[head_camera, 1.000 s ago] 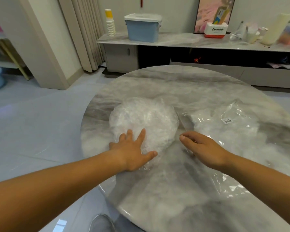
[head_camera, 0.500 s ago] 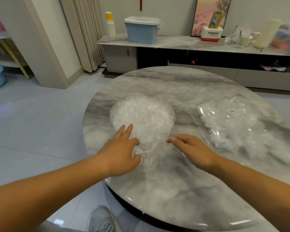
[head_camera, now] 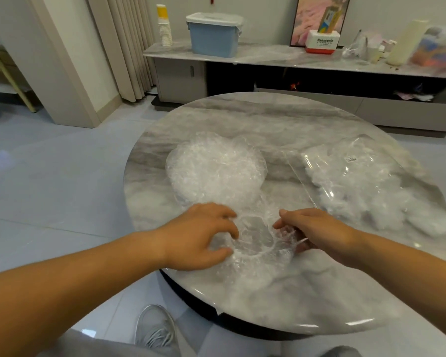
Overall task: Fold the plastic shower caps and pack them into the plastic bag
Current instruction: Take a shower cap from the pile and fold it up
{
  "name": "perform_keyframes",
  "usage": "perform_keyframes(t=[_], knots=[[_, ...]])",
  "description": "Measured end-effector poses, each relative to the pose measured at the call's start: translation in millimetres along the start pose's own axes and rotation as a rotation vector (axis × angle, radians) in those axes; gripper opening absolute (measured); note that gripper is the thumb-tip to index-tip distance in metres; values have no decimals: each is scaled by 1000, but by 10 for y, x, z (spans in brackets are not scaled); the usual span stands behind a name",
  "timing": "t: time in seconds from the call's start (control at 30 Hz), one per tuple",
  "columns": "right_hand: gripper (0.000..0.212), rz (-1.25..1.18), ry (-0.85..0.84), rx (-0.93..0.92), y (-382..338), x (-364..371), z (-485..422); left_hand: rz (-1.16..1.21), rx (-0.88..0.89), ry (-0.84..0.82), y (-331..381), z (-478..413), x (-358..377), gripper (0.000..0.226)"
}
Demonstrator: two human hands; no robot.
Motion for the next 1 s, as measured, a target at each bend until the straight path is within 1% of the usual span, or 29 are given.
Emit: perform_keyframes(t=[0.03,0.07,0.13,0.17,0.2,0.23,0.3,0.37,0.43,0.53,0.6,0.73,0.8,0.83,0.9,1.0], knots=[[34,41,18,3,36,-56,41,23,27,-51,88,-36,80,39],[29,133,61,-37,42,-121,75,18,36,-108,148,-66,171,41],[21,381,208,-237,-60,-249,169,-26,38,-187,204,-140,317,48],[18,430,238,-340,-131,-261,239,-28,36,-213,209,-177,371,49],[16,412,210,-403,-166,-233,299,-11,33,-230,203,-204,402,49],[15,365,131,-433,-168,-174,346,13,26,-238,188,-227,418,48],[18,338,-80,-436,-65,-6,409,51,15,-251,167,-272,438,46],[23,429,-199,-442,75,86,426,82,14,-261,168,-316,439,44],[33,554,-258,-490,203,127,425,113,17,-286,197,-367,453,42],[45,694,-300,-599,297,153,444,108,30,-311,228,-431,505,44],[48,715,-315,-622,306,163,470,128,24,-294,222,-442,517,40],[52,781,-338,-580,351,178,485,275,-21,-237,179,-441,480,20],[55,825,-353,-545,376,200,489,292,-31,-221,168,-434,467,19],[56,855,-358,-543,386,216,493,281,-31,-220,165,-427,470,22],[56,928,-349,-579,398,248,508,224,-16,-227,162,-396,502,37],[57,1008,-306,-660,399,288,552,74,40,-221,189,-336,558,58]])
Point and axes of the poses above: each hand's wrist, its own z-axis away from the middle knuckle, its own x-axis out of the palm, y = z × x, the point moved 7 cm from there along -z, towards the middle knuckle, and after that the axes turned 6 degrees about -z, right-handed, at the moved point
